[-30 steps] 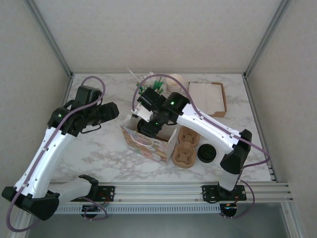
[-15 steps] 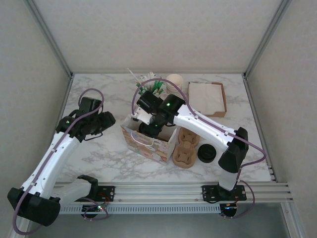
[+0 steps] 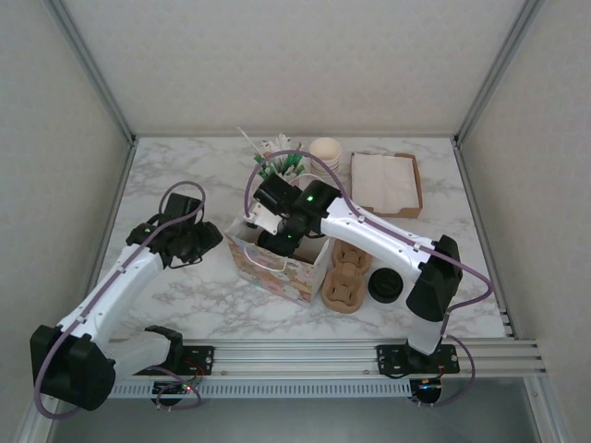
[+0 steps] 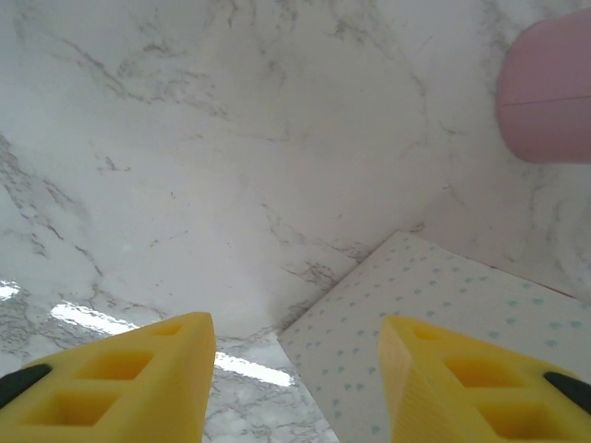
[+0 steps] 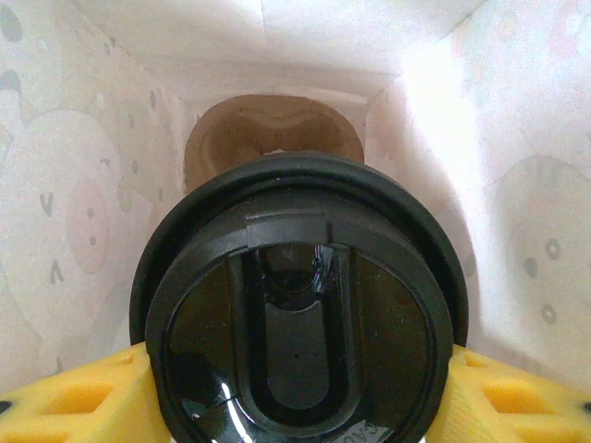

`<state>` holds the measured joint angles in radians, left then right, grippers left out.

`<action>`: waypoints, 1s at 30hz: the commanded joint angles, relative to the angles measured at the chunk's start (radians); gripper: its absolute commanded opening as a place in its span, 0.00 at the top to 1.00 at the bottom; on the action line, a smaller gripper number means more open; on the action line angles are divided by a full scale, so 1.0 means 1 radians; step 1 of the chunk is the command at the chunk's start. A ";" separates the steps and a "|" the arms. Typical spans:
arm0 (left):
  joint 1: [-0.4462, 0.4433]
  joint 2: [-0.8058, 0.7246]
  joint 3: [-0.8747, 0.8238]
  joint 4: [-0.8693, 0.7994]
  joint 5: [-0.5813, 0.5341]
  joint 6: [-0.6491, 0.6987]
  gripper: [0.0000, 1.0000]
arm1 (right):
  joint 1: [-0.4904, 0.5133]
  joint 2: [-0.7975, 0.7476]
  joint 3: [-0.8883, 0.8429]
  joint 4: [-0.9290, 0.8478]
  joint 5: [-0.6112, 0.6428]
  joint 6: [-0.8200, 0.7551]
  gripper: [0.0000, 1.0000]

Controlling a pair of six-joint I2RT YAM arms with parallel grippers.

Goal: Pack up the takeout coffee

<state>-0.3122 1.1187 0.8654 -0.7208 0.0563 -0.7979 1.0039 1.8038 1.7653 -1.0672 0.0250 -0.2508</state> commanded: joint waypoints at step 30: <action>-0.019 0.119 -0.171 0.201 0.069 -0.008 0.51 | -0.007 0.054 -0.179 0.172 -0.048 0.050 0.46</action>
<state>-0.3233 1.2465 0.6979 -0.5186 0.1226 -0.8120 1.0039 1.8202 1.6474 -0.8459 -0.0139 -0.2203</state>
